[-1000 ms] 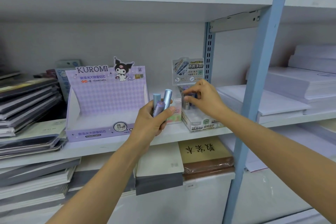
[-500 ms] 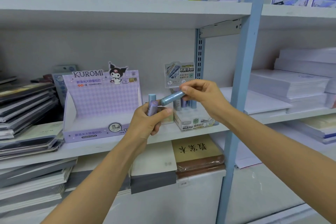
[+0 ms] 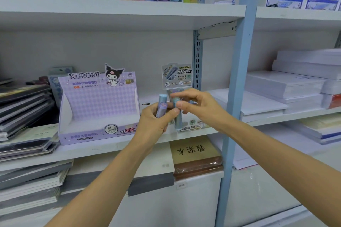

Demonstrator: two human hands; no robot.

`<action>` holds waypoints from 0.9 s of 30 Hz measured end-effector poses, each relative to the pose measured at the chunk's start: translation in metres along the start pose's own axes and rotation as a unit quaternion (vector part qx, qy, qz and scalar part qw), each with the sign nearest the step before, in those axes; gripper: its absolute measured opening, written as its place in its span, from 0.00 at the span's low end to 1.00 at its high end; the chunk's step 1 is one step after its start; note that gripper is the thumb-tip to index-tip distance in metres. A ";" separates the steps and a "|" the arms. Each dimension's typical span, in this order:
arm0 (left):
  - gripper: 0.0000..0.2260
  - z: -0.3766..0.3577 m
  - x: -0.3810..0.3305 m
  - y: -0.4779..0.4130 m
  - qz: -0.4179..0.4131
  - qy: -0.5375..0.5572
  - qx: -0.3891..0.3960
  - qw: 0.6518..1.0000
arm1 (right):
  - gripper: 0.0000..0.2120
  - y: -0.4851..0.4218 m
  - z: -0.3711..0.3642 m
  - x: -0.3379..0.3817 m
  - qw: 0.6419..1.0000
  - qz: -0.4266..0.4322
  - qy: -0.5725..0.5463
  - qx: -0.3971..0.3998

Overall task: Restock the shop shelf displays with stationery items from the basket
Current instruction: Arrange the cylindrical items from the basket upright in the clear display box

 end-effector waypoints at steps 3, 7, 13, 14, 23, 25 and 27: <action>0.04 -0.008 0.003 -0.001 0.013 -0.002 0.009 1.000 | 0.08 0.000 0.005 -0.002 1.000 0.001 0.018 0.005; 0.08 -0.007 0.008 -0.007 0.056 -0.009 0.006 0.998 | 0.07 -0.003 0.041 -0.009 0.994 -0.001 -0.005 -0.113; 0.08 -0.008 0.014 -0.009 0.056 -0.018 0.025 0.998 | 0.07 -0.006 0.078 -0.041 0.977 -0.034 0.093 -0.191; 0.09 -0.009 0.014 -0.009 0.052 -0.016 0.032 0.998 | 0.08 -0.006 0.077 -0.047 0.976 -0.042 0.112 -0.181; 0.12 -0.001 0.028 -0.017 0.060 0.025 0.023 0.998 | 0.09 -0.007 0.067 -0.065 0.978 -0.064 0.182 -0.082; 0.11 0.000 0.031 -0.018 0.066 0.026 0.020 0.997 | 0.09 -0.010 0.063 -0.066 0.979 -0.068 0.189 -0.044; 0.10 -0.001 0.033 -0.019 0.069 0.027 0.020 0.997 | 0.10 -0.012 0.062 -0.066 0.978 -0.062 0.194 -0.039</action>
Point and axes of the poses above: each hand's wrist, its own y-axis away from the middle knuckle, its own z-axis out of the back of the hand, x = y × z, the point moved 8 cm from there along -y, towards the middle knuckle, and after that the axes turned 14 degrees about z, right-handed, at the moved point
